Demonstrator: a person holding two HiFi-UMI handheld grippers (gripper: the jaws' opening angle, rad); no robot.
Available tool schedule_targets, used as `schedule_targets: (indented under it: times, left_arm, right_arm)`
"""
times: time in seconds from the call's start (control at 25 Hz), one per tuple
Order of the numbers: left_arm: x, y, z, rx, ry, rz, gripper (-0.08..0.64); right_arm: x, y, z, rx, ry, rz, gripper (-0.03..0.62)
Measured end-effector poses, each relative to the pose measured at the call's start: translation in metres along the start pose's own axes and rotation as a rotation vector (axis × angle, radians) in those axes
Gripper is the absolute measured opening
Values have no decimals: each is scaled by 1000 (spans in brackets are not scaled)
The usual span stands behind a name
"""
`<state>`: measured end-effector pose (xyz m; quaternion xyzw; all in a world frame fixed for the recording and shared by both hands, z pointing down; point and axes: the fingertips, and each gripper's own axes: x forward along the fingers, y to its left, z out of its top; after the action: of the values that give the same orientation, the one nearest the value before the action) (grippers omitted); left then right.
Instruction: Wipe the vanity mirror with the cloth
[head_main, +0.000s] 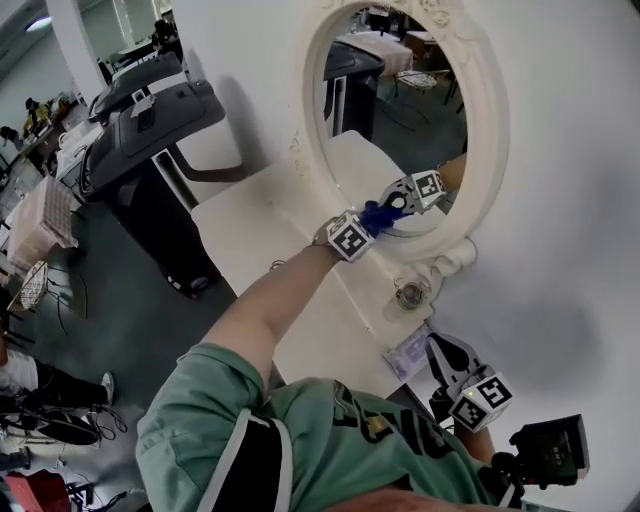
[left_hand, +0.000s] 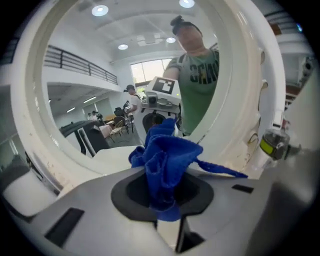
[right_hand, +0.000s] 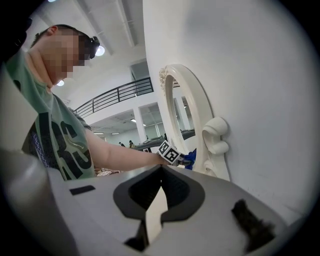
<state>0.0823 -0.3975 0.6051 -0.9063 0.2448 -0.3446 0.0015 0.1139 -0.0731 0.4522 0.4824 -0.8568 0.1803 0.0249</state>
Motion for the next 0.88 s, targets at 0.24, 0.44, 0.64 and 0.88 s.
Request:
schedule_targets:
  times: [0.24,0.44,0.64,0.88]
  left_arm:
    - [-52,15,-27,-330,-173,-59,83]
    - [-108,-5,-84,-490,-253,-176,83]
    - [-144,-6,-173,-694,-333,-166,83]
    - [-185,-61,-223,-753,-244,-354,83]
  right_arm:
    - [30,10,12,-4,11,22,12]
    - [56,21,8,28,3,-10,12]
    - [119,9,17,-49,29,55,12]
    - [120,43,18,24,22,-38,12]
